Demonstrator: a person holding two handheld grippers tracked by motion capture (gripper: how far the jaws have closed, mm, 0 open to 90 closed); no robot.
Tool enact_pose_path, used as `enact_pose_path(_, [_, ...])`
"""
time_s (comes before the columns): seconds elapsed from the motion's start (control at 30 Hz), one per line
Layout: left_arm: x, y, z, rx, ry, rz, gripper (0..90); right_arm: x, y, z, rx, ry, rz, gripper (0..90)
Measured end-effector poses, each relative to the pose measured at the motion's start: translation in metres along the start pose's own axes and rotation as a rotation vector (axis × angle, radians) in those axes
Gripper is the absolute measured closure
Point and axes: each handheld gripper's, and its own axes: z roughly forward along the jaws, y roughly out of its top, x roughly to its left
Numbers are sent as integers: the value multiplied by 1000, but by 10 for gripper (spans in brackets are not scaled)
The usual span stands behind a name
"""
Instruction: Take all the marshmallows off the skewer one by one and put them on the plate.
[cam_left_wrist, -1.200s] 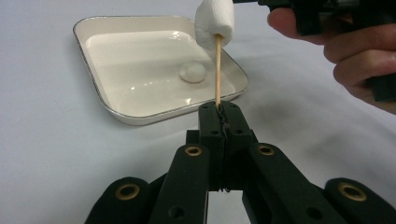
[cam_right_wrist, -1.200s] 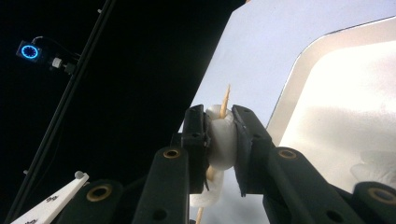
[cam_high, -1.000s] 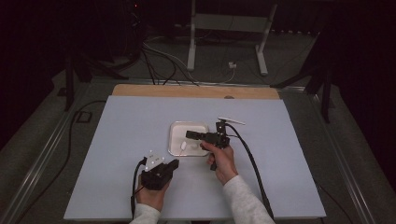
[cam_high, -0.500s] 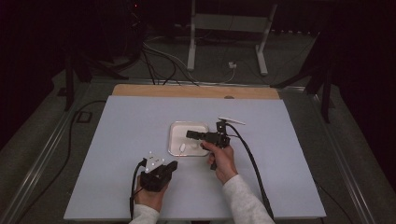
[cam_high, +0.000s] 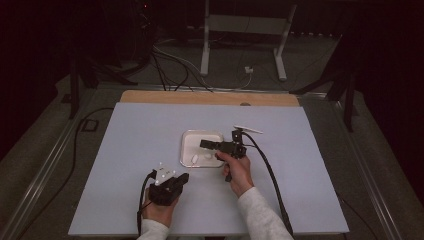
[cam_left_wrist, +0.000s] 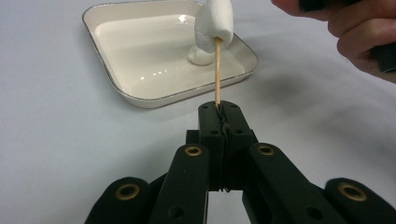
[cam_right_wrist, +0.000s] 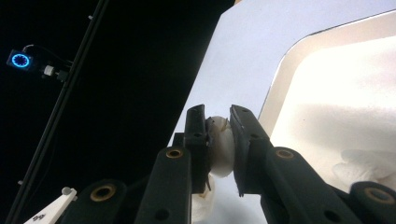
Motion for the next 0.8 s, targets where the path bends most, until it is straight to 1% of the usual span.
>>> enact_pose_path(0.27, [2,0,-1,8,-3,1,900,-2,0,0,-11,5,13,780])
enact_pose_path(0.63, [4,-1,-4,19,-4,8,900,-4,1,0,-28,-2,27,790])
enact_pose_path(0.8, [5,-2,-5,22,-5,5,900,-5,2,0,-32,-6,31,795])
